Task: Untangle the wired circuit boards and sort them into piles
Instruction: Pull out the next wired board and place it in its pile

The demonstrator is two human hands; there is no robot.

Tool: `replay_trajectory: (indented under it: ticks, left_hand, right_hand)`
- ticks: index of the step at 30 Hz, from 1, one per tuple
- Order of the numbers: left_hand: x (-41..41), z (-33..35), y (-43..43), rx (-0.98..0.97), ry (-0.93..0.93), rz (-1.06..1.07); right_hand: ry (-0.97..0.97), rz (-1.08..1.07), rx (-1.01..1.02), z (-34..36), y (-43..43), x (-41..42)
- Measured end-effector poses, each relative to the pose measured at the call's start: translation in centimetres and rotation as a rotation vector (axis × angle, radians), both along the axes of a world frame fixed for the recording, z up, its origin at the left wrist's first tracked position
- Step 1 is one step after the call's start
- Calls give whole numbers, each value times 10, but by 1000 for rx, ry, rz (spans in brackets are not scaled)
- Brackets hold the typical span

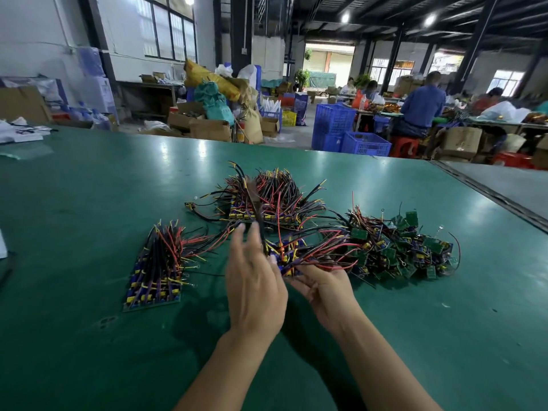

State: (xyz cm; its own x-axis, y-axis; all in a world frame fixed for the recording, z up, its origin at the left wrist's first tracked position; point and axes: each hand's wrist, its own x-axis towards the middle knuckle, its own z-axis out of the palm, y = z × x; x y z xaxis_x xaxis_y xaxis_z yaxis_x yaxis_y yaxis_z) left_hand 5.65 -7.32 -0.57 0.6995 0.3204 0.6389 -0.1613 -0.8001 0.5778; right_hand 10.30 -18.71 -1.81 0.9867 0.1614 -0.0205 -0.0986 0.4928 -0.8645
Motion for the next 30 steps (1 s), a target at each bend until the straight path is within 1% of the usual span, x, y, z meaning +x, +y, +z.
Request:
replay_trajectory:
  ticks: [1, 3, 4, 6, 8, 9, 11, 12, 13, 14, 15, 16, 17, 18, 20, 22, 25, 26, 28, 30]
  left_hand:
    - [0, -1, 0, 95, 1, -34]
    - [0, -3, 0, 272, 108, -83]
    - [0, -5, 2, 316, 160, -107]
    - [3, -12, 4, 277, 155, -181]
    - [4, -12, 3, 142, 15, -269]
    - [4, -10, 1, 23, -86, -292]
    - [6, -5, 4, -332, -229, -265]
    - [7, -3, 8, -519, -243, -251]
    - [8, -1, 11, -678, -204, -240]
    - [11, -1, 14, -810, -98, -244]
    - [13, -2, 16, -888, 20, -245]
    - [15, -4, 16, -925, 131, -249]
    - [15, -5, 15, -946, 203, -271]
    - [13, -3, 13, -964, 226, -310]
    - [9, -2, 9, -948, 204, -387]
    - [8, -2, 7, -943, 175, -408]
    - [8, -1, 4, -1086, 165, -336]
    - [9, 0, 3, -1135, 159, -303]
    - [12, 0, 6, -1217, 150, -249]
    - [17, -1, 11, -1286, 199, -217]
  right_hand:
    - [-9, 17, 3, 0, 1, -2]
    - [-25, 47, 3, -2, 1, -3]
    - [-34, 51, 1, -1, 1, -6]
    - [-62, 64, 18, -1, 0, -7]
    - [-83, 86, 69, 2, 0, -8]
    - [-76, 90, 103, 3, 1, -7]
    - [-22, 81, 180, 4, 2, -6]
    - [8, 93, 209, 5, 1, -5]
    - [31, 96, 226, 5, 0, -5]
    - [40, 95, 226, 4, -1, -5]
    - [45, 85, 207, 2, -1, -4]
    - [50, 70, 173, 2, 0, -4]
    - [48, 55, 144, 2, 1, -4]
    - [42, 55, 142, 2, 4, -5]
    - [26, 58, 192, 3, 6, -4]
    - [2, 55, 190, 6, 7, -5]
    - [-37, 39, 142, 4, 10, -7]
    - [-65, 33, 100, 4, 11, -9]
    - [-99, 32, -51, 3, 10, -13]
    - [-92, 35, -190, 1, 8, -15]
